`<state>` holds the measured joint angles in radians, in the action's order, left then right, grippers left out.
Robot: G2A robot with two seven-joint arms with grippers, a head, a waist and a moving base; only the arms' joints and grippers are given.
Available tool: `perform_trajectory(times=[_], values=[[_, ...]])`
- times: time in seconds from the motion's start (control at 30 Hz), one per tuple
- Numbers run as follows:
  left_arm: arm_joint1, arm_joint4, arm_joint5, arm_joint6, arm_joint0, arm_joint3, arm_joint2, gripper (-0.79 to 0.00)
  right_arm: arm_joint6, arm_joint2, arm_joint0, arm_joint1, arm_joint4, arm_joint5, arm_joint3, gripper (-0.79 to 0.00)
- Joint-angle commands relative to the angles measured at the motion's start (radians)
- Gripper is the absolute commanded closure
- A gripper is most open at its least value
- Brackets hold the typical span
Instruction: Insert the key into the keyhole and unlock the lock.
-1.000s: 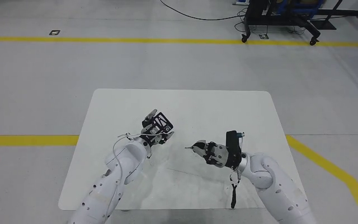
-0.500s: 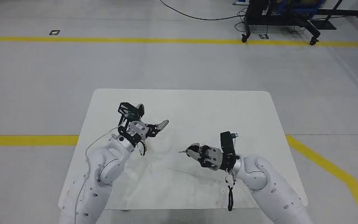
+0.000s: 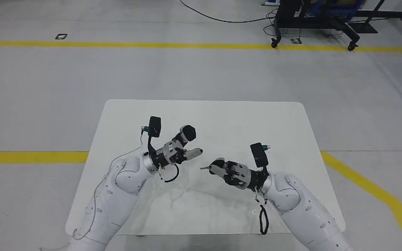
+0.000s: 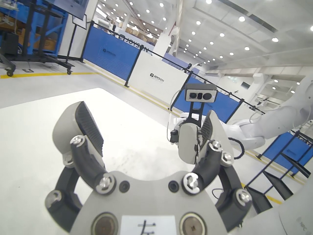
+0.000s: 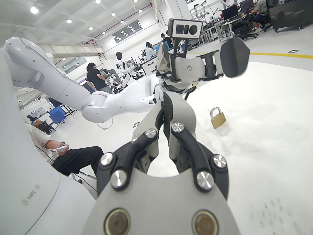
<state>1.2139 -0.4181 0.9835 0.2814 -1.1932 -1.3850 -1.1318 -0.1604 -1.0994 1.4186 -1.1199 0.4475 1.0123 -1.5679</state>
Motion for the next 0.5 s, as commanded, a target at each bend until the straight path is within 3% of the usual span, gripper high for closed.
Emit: perform_trajectory(times=[0.0,0.37,0.47], values=[[0.001,-0.012,0.029,0.014,0.015,0.013,0.020,-0.785,-0.003,-0.001,-0.001,0.002,-0.004,0.000,-0.001,0.000],[-0.023,0.030,0.029,0.058,0.035,-0.008,0.093,-0.785,0.025,-0.019,-0.007,0.004,0.039,-0.001,0.023,0.000],[-0.031,0.037,0.029,0.074,0.046,-0.014,0.116,-0.733,0.036,-0.023,-0.004,0.004,0.051,-0.003,0.024,0.000]])
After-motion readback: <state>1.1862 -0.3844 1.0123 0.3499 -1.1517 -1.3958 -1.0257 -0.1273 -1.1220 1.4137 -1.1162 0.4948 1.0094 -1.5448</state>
